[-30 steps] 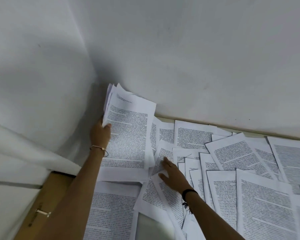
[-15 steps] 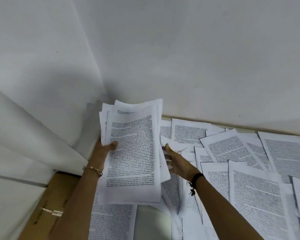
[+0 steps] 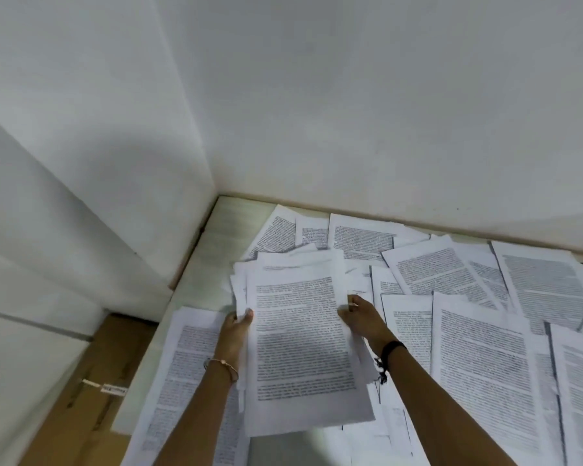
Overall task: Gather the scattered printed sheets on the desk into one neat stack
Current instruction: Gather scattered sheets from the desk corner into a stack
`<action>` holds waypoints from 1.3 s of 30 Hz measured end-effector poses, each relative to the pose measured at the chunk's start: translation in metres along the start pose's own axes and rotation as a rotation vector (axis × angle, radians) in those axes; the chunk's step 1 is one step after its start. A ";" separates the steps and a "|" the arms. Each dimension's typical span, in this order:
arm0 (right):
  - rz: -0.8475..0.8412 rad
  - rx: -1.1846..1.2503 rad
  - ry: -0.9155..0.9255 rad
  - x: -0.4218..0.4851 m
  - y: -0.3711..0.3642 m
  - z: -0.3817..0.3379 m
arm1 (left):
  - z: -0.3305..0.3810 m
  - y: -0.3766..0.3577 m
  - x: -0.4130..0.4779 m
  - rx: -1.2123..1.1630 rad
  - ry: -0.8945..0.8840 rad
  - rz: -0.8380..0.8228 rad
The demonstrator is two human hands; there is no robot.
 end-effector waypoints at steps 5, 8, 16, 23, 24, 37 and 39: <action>0.576 -0.320 -0.077 -0.027 -0.001 0.055 | -0.048 -0.030 -0.014 0.270 0.008 0.045; 0.436 -0.486 -0.065 -0.025 -0.004 0.065 | -0.043 -0.040 -0.025 0.388 0.002 0.062; 0.364 -0.589 0.118 -0.012 -0.003 0.042 | -0.030 -0.055 -0.017 0.519 -0.054 -0.018; 0.309 -0.237 0.035 -0.030 0.014 0.048 | -0.026 -0.056 -0.018 0.156 -0.091 0.192; 0.351 -0.120 0.010 -0.034 0.021 0.045 | -0.024 -0.056 -0.014 0.061 -0.091 0.246; 0.379 0.380 -0.088 -0.056 0.069 0.075 | -0.040 -0.107 -0.044 -0.442 0.164 -0.063; 0.357 0.330 -0.087 -0.061 0.092 0.075 | -0.038 -0.076 -0.023 -0.352 0.090 0.021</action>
Point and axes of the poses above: each hand's wrist, its own x-axis towards the middle knuckle, its own y-axis out of the back of the hand, z = x × y, the point moved 2 cm from there along x, towards the middle knuckle, and after that the axes turned 5 degrees about -y, right-handed, at the moved point
